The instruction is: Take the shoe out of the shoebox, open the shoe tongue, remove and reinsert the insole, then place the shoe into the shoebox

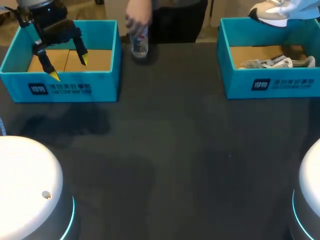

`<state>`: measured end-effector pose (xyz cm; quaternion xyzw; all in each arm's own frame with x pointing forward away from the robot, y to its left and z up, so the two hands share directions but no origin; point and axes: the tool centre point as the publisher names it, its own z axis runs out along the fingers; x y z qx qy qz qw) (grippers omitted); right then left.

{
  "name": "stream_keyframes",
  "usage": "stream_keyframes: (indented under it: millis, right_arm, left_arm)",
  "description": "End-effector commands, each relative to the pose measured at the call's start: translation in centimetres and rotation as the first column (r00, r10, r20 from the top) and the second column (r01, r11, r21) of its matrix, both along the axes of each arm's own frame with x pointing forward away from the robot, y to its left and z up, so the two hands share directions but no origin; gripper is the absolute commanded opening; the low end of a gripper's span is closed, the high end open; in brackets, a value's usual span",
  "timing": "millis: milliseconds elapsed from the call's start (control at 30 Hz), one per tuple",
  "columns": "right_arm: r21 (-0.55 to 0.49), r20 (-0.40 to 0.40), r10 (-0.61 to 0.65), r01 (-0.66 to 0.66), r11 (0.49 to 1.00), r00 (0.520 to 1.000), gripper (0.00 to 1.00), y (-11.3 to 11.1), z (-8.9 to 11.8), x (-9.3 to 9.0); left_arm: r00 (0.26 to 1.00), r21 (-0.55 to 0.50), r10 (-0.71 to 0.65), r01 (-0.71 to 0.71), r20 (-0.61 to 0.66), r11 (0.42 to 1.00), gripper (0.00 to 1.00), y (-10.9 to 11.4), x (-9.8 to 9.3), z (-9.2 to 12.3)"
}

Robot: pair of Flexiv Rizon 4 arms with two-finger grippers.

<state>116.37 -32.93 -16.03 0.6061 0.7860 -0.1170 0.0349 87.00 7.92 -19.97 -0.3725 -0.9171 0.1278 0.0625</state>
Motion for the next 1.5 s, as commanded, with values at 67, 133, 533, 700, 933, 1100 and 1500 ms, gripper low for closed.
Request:
stream_keyframes:
  millis: [67,133,533,700,933,1100,1500]
  right_arm:
    - [0.008,-0.035,-0.008,0.008,1.0,0.999,0.0,-0.4,0.4,1.0]
    - [0.003,-0.03,-0.04,0.041,0.999,0.999,0.0,-0.1,0.0,0.9]
    - [-0.052,0.177,-0.185,0.197,0.979,0.967,0.0,-0.1,-1.8,-1.1]
    - [-0.052,0.177,-0.185,0.197,0.979,0.967,0.0,-0.1,-1.8,-1.1]
    - [-0.089,0.175,-0.199,0.217,0.972,0.964,0.0,0.1,-2.0,-1.0]
    - [-0.091,0.212,-0.299,0.324,0.942,0.93,0.0,0.0,-3.8,-1.7]
    - [-0.114,0.285,-0.409,0.454,0.883,0.867,0.0,0.0,-4.7,-3.3]
  left_arm:
    - [1.0,0.003,-0.002,0.002,0.0,1.0,1.0,0.0,0.1,0.0]
    - [1.0,0.003,-0.002,0.002,0.0,1.0,1.0,0.0,0.1,0.0]
    - [1.0,0.003,-0.002,0.002,0.0,1.0,1.0,0.0,0.1,0.0]
    - [1.0,0.003,-0.002,0.002,0.0,1.0,1.0,0.0,0.1,0.0]
    - [1.0,0.003,-0.002,0.002,0.0,1.0,1.0,0.0,0.1,0.0]
    - [1.0,0.003,-0.002,0.002,0.0,1.0,1.0,0.0,0.1,0.0]
    - [1.0,0.003,-0.002,0.002,0.0,1.0,1.0,0.0,0.1,0.0]
